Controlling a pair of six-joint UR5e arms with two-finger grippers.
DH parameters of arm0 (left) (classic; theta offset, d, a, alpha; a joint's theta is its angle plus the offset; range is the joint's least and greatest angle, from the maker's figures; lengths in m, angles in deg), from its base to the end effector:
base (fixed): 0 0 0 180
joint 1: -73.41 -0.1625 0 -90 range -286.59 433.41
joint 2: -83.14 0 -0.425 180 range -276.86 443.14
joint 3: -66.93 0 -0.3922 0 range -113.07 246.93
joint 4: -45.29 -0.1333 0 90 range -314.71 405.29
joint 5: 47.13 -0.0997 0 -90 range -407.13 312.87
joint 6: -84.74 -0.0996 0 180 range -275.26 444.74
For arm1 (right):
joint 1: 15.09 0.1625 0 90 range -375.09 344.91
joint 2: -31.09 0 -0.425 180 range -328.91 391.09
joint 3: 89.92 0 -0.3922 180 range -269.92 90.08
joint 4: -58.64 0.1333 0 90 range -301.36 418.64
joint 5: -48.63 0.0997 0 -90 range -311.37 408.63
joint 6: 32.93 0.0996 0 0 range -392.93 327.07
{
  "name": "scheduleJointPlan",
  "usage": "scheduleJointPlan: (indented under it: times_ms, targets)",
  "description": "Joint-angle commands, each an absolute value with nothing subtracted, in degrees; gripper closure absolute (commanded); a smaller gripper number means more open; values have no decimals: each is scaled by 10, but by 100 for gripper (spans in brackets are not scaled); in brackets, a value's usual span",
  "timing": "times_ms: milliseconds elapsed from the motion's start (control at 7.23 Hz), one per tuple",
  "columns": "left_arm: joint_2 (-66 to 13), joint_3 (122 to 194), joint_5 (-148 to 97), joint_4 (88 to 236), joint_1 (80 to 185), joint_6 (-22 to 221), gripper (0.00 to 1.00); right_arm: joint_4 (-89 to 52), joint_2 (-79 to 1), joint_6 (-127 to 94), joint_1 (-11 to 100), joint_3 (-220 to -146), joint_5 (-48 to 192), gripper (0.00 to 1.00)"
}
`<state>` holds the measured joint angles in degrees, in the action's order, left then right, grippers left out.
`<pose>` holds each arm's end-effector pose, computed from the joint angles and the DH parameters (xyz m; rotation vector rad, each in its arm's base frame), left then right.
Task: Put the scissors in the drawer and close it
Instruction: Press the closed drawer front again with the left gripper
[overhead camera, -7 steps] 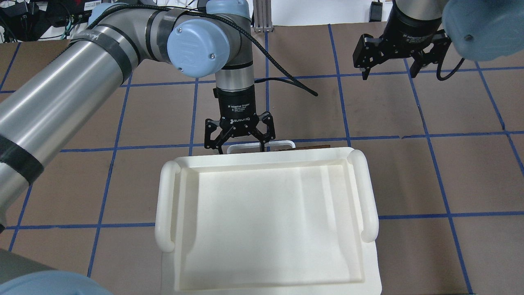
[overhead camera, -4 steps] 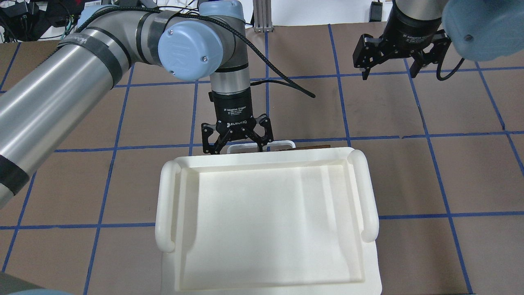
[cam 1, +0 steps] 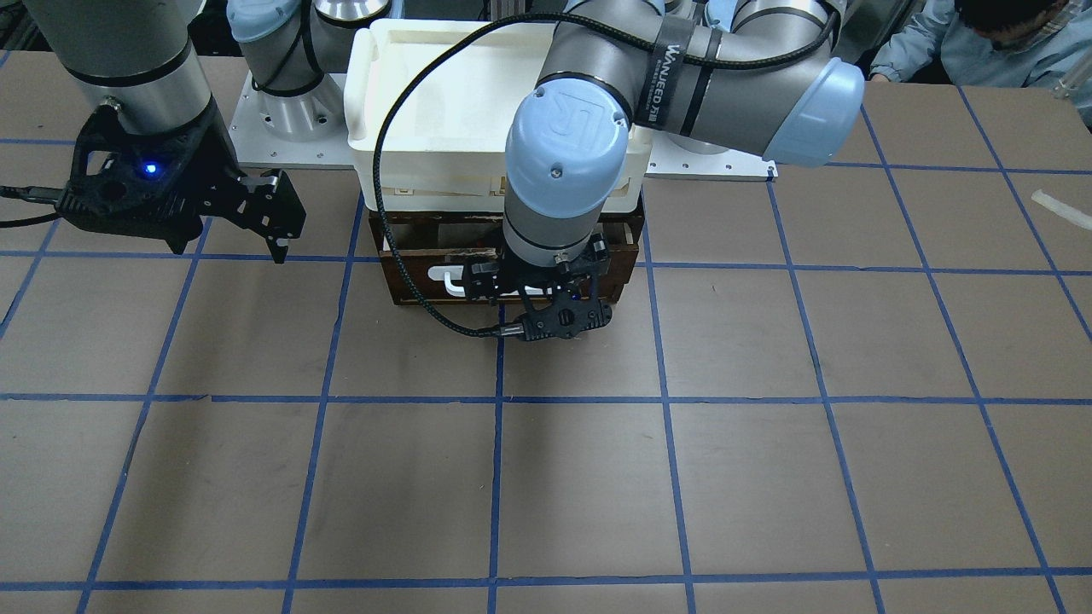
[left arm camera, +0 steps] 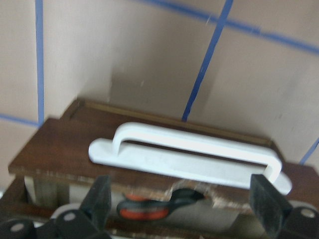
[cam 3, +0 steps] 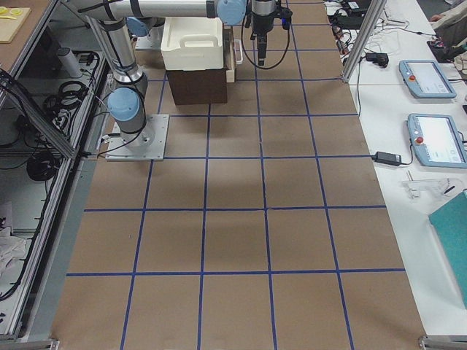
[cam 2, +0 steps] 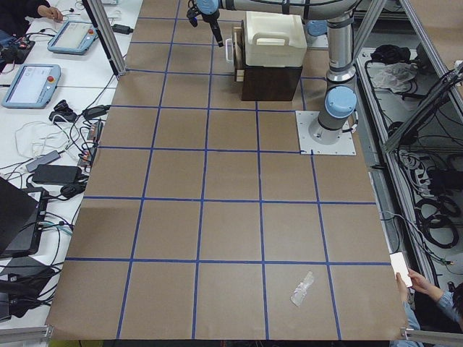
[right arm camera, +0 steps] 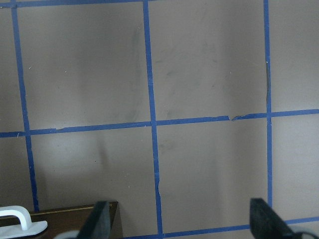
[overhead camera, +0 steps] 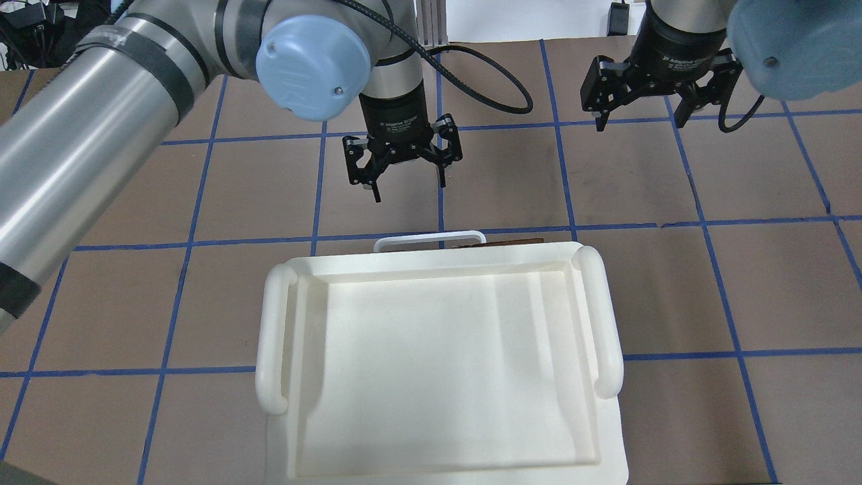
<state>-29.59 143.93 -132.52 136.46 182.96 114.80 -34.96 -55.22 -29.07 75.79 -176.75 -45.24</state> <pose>-0.3439 -0.5463 0.3719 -0.2975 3.1038 0.3227 0.1346 -0.5224 0.4892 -0.0828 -3.0740 0.0869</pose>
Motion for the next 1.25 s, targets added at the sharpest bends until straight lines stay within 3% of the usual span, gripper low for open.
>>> scheduleJointPlan:
  times_ms: [0,553,1107]
  targets:
    - [-325,1498,-1392,1290,1882,1131,2,-350,-552,-291,758,-1768,-452,0]
    - [-286,1510,-1292,1459,1850,1132,0,-350,-552,-291,758,-1768,-452,0]
    - [-288,1467,-1307,1271,1840,1117,0,-350,-552,-291,758,-1768,-452,0]
